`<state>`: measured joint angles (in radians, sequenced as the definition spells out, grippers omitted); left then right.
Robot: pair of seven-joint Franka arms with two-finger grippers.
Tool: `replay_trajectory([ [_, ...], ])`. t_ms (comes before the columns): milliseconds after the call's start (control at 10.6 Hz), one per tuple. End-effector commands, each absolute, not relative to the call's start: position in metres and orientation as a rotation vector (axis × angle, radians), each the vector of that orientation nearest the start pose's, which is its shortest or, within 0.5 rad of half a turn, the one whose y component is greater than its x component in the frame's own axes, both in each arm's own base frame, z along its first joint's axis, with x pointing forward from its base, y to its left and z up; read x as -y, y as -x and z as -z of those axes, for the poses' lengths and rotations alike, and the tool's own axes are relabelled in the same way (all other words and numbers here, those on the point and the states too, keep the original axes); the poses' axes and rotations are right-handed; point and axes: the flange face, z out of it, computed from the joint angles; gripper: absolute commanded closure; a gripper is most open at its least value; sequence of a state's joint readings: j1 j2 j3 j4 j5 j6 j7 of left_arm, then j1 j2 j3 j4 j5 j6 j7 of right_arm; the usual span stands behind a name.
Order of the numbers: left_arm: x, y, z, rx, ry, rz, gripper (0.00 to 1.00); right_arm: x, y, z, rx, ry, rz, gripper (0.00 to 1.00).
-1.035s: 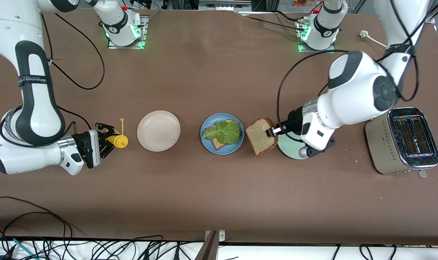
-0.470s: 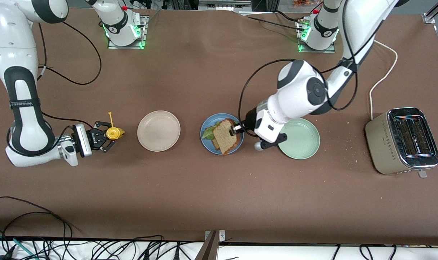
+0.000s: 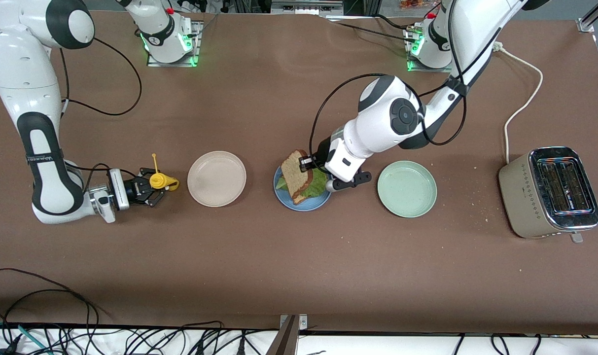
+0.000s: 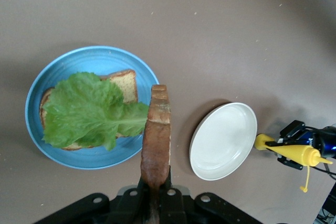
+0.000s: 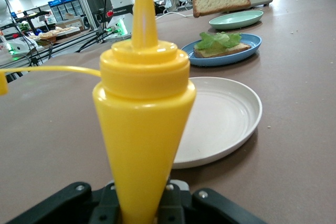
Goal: Make sandwich in blue plate with both arms
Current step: 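Lower the bread onto the lettuce while the right gripper sets down the mustard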
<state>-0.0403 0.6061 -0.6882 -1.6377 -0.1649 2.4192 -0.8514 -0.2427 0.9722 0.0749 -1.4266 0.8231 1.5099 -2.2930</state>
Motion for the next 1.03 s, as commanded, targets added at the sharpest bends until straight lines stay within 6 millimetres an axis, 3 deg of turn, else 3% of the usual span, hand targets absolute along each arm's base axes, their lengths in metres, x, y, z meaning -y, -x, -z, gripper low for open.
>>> replay_trajectory([
  [0,0.413,-0.572,-0.337,-0.468,-2.573,0.192,1.0,0.03,-0.632,-0.113,1.535,1.221,0.665,0.8],
  [94,0.413,-0.573,-0.33,-0.467,-2.574,0.19,1.0,0.03,-0.632,-0.114,1.526,1.222,0.659,0.34],
  [188,0.413,-0.575,-0.326,-0.472,-2.568,0.183,1.0,0.037,-0.627,-0.106,1.497,1.216,0.661,0.0],
  [282,0.414,-0.574,-0.326,-0.473,-2.566,0.183,1.0,0.043,-0.623,-0.1,1.477,1.219,0.663,0.0],
  [564,0.422,-0.569,-0.311,-0.466,-2.594,0.193,1.0,0.062,-0.619,-0.106,1.446,1.221,0.665,0.0],
  [941,0.416,-0.571,-0.293,-0.469,-2.634,0.198,1.0,0.106,-0.617,-0.114,1.396,1.31,0.67,0.0],
])
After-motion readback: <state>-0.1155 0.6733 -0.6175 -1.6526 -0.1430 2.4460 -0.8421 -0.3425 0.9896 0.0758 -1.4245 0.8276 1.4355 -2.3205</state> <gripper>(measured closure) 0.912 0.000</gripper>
